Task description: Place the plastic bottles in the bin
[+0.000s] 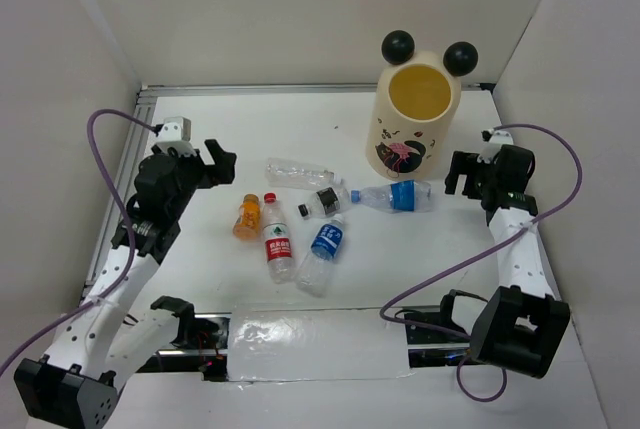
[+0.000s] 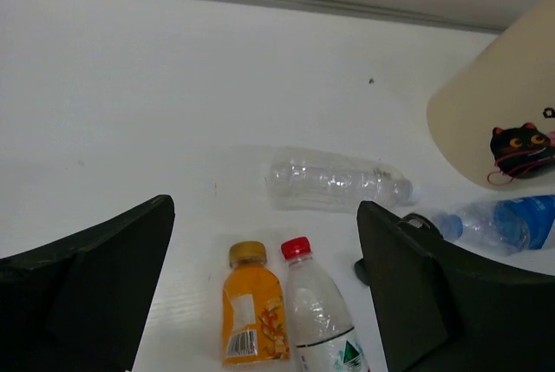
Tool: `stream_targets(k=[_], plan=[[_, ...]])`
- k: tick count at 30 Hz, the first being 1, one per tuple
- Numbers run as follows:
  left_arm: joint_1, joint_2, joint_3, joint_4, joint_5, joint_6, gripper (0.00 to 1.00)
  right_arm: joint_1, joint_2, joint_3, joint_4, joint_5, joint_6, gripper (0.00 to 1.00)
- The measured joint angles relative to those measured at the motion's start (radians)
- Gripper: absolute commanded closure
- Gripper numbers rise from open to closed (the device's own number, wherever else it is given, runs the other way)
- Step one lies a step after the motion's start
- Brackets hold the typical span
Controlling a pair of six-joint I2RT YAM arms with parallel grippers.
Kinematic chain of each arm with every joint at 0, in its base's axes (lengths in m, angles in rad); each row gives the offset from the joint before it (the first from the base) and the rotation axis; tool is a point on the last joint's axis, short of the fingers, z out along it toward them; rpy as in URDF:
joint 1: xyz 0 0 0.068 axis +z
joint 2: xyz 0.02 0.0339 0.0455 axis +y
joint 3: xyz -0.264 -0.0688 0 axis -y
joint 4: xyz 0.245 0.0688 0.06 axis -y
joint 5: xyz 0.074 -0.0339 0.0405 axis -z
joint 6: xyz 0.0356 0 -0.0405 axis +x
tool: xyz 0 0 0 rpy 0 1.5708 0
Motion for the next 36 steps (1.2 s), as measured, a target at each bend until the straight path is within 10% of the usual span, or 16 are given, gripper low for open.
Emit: stream_targets(k=[3,7,8,12,13,16,18,23,36], plan=[[0.002,0.011,-0.020,-0.023,0.039,-0.006,0.01,-0.004,-0.017,0.000,-0.009,-0.048,-0.074,0.00],[0.002,0.018,-0.058,-0.067,0.075,-0.010,0.07,-0.012,-0.022,0.013,-0.116,-0.252,-0.304,0.33],[0.002,0.018,-0.064,-0.076,0.091,-0.014,0.50,-0.013,-0.019,0.019,-0.157,-0.322,-0.369,0.44],[0.002,0.016,-0.072,-0.084,0.123,-0.040,0.89,0.059,-0.038,0.020,-0.256,-0.497,-0.595,0.44],[0.002,0.017,-0.074,-0.087,0.138,-0.041,0.87,0.110,-0.059,0.012,-0.259,-0.511,-0.638,0.25],[0.002,0.018,-0.075,-0.101,0.168,-0.055,0.35,0.333,-0.150,-0.029,-0.239,-0.505,-0.748,0.08],[0.002,0.019,-0.077,-0.113,0.181,-0.068,0.24,0.497,-0.195,-0.066,-0.220,-0.467,-0.794,0.00],[-0.011,-0.017,-0.134,-0.136,0.189,-0.110,0.18,0.756,-0.123,-0.113,-0.106,-0.304,-0.859,0.00],[-0.056,-0.080,-0.176,-0.181,0.185,-0.138,0.17,0.811,0.236,-0.128,0.250,0.080,-0.902,0.00]])
